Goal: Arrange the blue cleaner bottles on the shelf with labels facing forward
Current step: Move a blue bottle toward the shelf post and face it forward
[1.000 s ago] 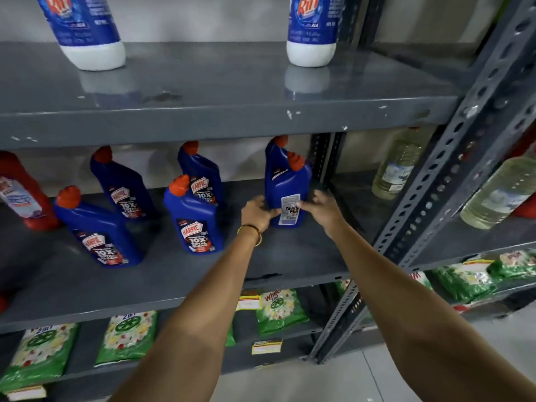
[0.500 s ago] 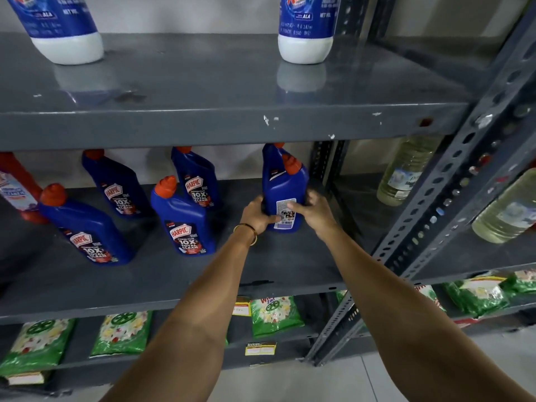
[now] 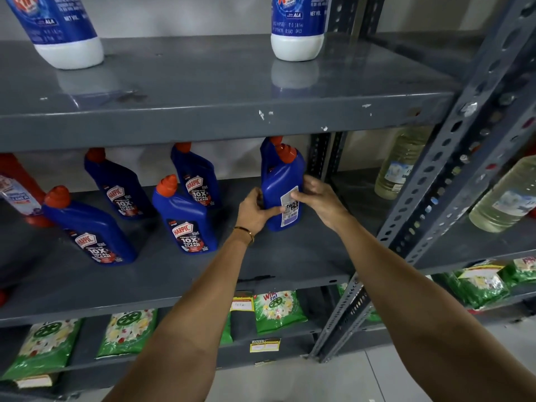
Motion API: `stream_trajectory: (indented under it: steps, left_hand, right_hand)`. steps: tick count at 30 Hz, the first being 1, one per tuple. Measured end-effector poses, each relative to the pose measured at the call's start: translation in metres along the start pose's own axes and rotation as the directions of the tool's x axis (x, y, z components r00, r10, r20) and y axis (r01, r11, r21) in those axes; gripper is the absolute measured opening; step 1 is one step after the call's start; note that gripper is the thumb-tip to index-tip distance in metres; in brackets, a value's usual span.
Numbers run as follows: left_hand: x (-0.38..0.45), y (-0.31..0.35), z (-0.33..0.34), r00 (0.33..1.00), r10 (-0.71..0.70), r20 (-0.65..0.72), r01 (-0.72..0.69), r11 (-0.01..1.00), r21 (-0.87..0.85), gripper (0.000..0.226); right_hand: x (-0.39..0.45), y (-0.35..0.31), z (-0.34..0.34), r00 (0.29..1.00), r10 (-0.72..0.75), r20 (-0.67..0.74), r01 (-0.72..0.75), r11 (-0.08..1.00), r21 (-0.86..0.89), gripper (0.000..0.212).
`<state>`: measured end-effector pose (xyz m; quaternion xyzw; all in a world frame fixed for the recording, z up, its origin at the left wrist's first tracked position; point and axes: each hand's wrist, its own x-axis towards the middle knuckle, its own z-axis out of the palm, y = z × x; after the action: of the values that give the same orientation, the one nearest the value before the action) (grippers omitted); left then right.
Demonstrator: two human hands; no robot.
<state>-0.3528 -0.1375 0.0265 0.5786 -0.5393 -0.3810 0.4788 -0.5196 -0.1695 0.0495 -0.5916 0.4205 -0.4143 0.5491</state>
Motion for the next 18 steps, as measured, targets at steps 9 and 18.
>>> stream_trajectory:
  steps: [9, 18]
  left_hand:
    - [-0.010, 0.008, 0.020, 0.952, 0.131, -0.276, -0.038, 0.947, 0.318, 0.033]
    - [-0.009, 0.010, -0.016, 0.989, -0.040, 0.140, 0.061, 0.986, -0.154, 0.026]
  right_hand:
    - [0.005, -0.010, 0.034, 0.987, 0.058, -0.153, -0.087, 0.978, -0.188, 0.077]
    - [-0.003, -0.004, 0.025, 0.987, 0.036, -0.158, -0.045, 0.997, -0.056, 0.059]
